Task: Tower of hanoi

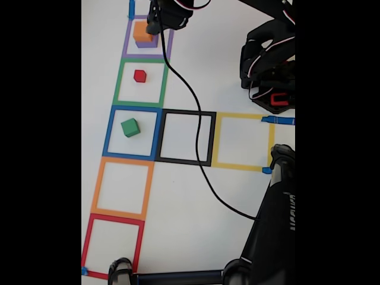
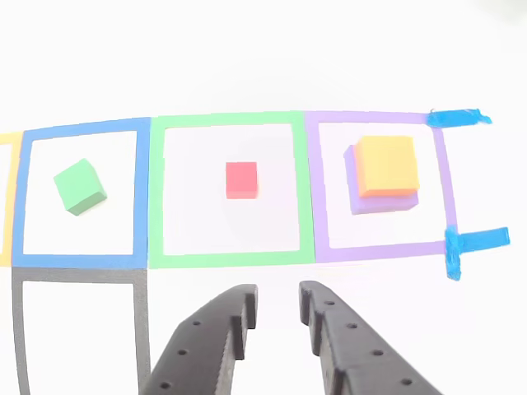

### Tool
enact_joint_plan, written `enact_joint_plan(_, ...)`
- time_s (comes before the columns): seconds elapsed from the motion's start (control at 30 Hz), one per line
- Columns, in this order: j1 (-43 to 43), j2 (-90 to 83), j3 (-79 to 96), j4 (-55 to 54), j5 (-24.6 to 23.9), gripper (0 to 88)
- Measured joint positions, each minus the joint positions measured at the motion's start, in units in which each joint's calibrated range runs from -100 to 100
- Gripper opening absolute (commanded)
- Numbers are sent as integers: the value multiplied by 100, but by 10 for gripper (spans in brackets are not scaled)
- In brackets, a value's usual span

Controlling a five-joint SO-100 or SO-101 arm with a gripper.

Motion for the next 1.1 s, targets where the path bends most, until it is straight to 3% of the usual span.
enact_joint_plan(0.23, 433, -405, 629, -347, 0, 235)
enact_joint_plan(0.57, 690, -920, 2585, -1943, 36, 310)
enact_joint_plan(1.1, 854, 743, 5100, -7013, 36, 351)
